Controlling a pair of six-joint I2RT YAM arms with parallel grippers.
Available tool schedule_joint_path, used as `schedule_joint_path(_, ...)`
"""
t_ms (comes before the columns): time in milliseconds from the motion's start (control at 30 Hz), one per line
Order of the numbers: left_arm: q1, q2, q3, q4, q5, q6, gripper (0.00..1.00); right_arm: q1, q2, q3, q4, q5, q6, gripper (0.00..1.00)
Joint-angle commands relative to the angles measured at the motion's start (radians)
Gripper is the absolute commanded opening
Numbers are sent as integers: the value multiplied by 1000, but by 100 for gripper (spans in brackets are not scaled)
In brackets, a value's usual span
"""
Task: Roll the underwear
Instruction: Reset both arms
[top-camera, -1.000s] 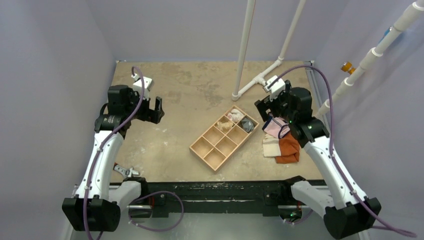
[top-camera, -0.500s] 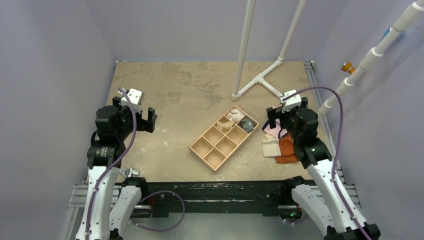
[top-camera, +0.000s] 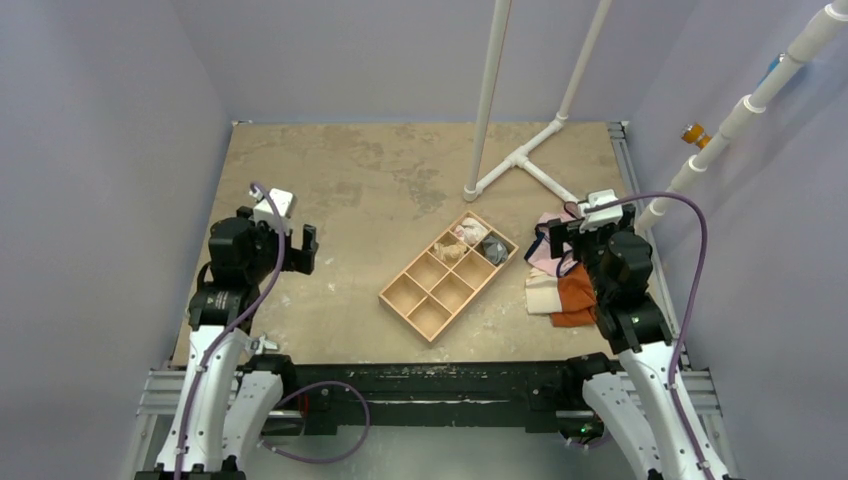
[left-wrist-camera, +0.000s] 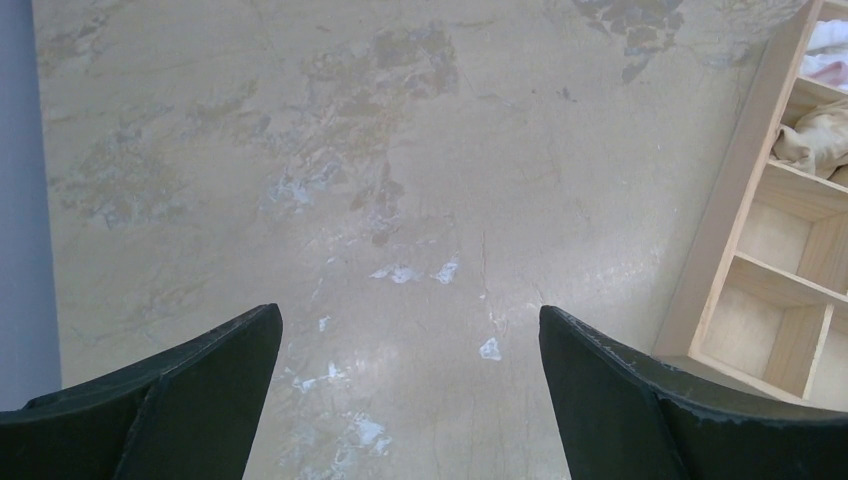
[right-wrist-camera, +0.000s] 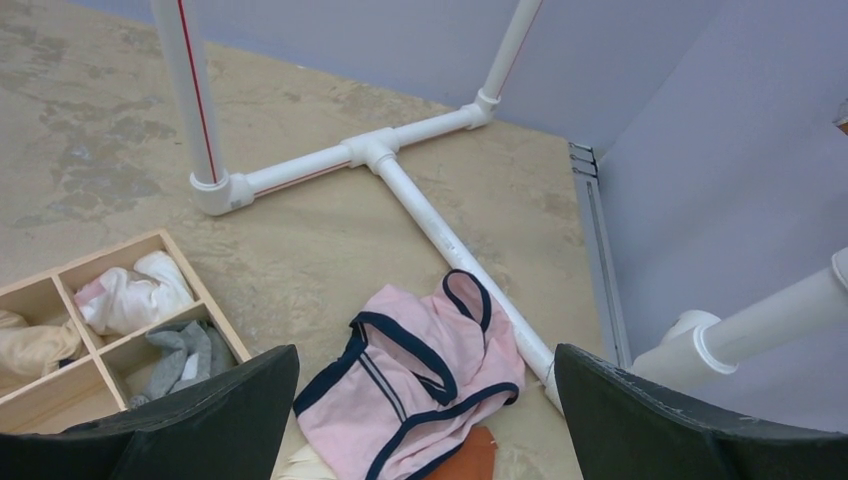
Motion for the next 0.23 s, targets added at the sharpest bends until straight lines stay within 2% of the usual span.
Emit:
schedule_joint_path(0,7,-48,-15,72,33,11,100,-10,-28,-17,59,24,-14,99)
schedule_joint_path(200,7,-78,-24,81,11,12,100,-10,-11,-21,69,67,-41,99)
